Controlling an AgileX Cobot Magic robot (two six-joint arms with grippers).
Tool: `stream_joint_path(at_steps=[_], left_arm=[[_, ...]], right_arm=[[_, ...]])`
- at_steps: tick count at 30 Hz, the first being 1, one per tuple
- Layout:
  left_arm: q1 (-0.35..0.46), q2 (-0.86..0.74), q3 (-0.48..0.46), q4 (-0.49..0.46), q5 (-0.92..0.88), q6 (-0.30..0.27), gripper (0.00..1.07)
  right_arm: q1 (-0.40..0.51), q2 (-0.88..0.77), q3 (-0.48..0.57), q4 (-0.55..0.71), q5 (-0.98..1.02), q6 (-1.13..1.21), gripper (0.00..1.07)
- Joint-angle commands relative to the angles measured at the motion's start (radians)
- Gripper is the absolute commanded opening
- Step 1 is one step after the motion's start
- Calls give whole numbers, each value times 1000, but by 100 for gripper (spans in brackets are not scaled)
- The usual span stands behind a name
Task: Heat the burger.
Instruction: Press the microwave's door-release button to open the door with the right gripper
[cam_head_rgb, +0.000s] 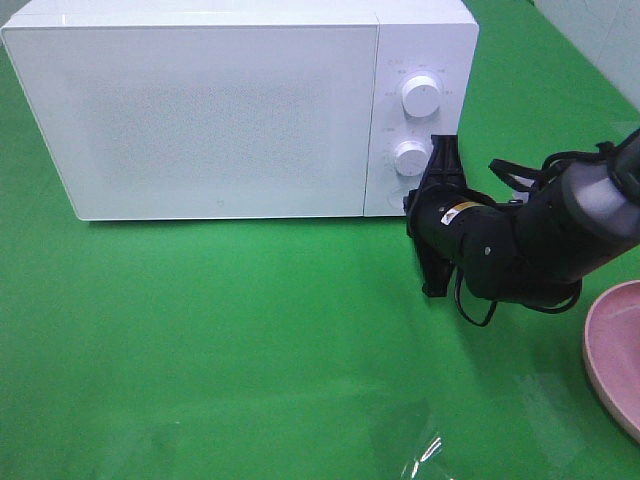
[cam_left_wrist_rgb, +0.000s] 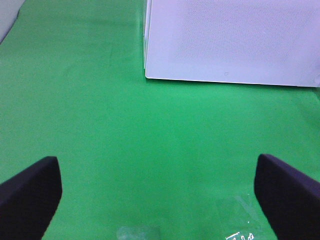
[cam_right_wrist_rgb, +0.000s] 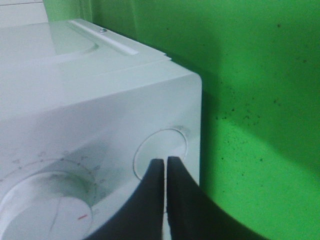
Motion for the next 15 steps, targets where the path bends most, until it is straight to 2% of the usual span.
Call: stream_joint_path(at_steps=[1,15], left_arm=[[-3,-16,0,-6,-6,-1,96],[-3,-16,0,-6,-6,-1,96]], right_arm=[[-8,6,-13,-15,0,11,0],[-20,71,-73,4,-52,12,0]])
